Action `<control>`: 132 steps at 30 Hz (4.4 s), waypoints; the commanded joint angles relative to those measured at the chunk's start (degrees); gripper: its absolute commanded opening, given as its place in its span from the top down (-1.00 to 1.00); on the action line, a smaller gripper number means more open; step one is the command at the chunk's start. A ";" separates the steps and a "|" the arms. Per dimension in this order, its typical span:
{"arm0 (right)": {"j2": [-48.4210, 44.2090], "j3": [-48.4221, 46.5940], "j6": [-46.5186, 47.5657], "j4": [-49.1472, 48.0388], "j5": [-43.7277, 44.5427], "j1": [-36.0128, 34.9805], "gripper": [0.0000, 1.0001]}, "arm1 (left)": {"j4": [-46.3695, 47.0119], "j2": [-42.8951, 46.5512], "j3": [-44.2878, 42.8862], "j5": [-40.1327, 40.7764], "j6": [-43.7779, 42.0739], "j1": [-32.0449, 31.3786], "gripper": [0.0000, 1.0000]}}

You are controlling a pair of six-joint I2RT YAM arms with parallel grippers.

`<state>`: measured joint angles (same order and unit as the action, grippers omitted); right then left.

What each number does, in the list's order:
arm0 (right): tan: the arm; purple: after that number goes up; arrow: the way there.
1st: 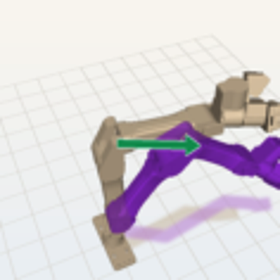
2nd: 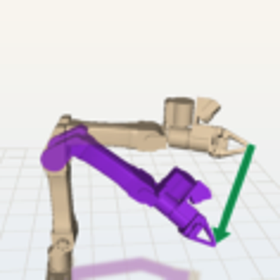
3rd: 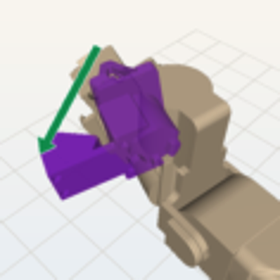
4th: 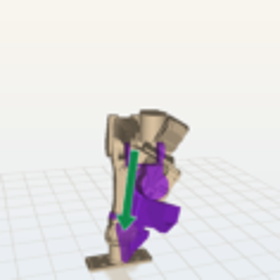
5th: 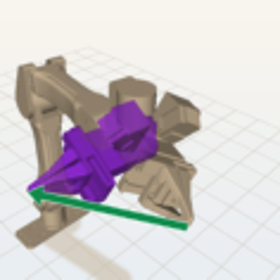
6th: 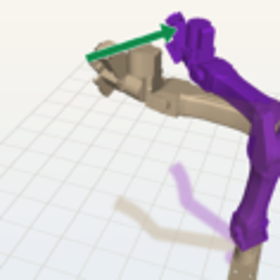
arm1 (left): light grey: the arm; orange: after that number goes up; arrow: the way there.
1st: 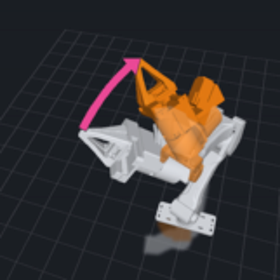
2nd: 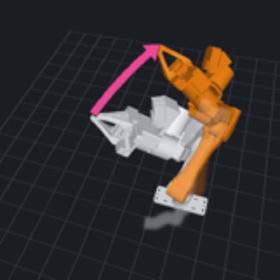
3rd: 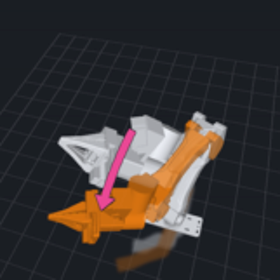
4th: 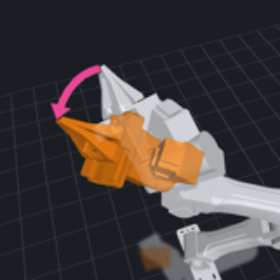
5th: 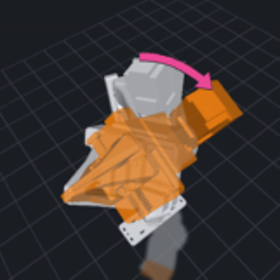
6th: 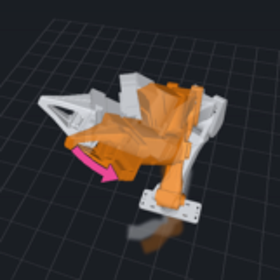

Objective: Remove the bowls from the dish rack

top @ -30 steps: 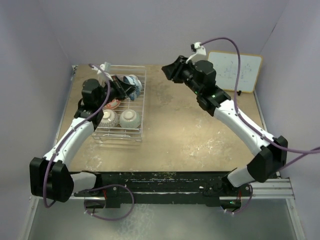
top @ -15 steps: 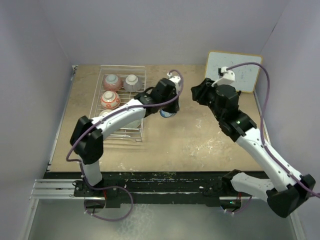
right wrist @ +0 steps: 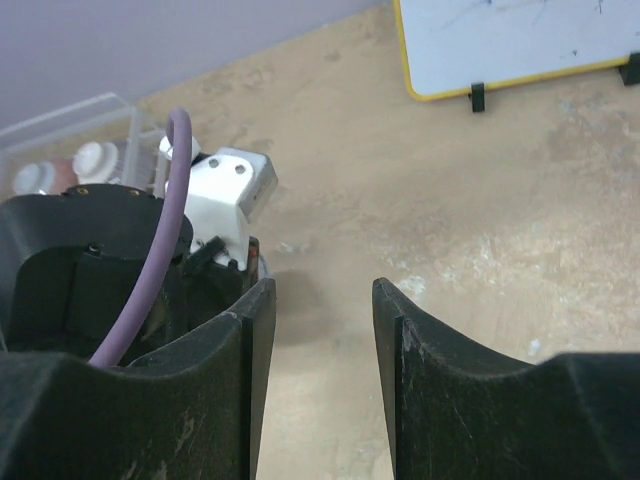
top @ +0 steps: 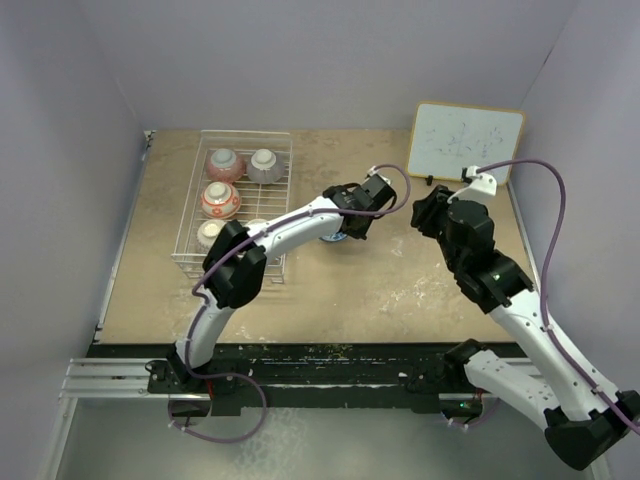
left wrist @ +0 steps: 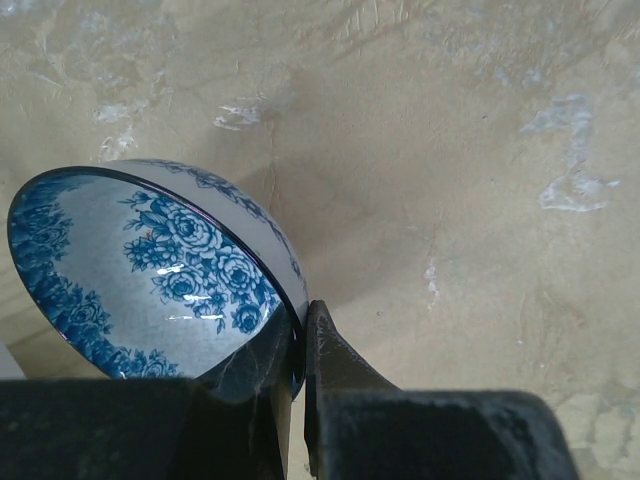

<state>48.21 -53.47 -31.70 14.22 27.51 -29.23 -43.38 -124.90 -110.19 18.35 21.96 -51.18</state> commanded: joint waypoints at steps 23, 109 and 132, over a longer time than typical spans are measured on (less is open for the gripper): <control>0.52 1.56 1.49 0.26 -1.65 0.05 0.06 | -13.34 -3.20 -4.95 1.43 -10.66 -1.50 0.39; 48.74 -7.88 -2.48 -15.18 -15.74 -1.13 1.00 | 11.19 51.60 51.34 -14.31 -2.71 29.53 -0.98; 40.37 0.72 -1.96 -15.82 -14.91 6.76 0.34 | 17.08 39.77 44.46 -12.84 -4.28 29.55 -0.66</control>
<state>91.05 -53.10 -33.89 -0.14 11.70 -22.48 -29.32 -84.79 -62.78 4.47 18.68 -21.80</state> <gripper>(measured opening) 0.227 0.856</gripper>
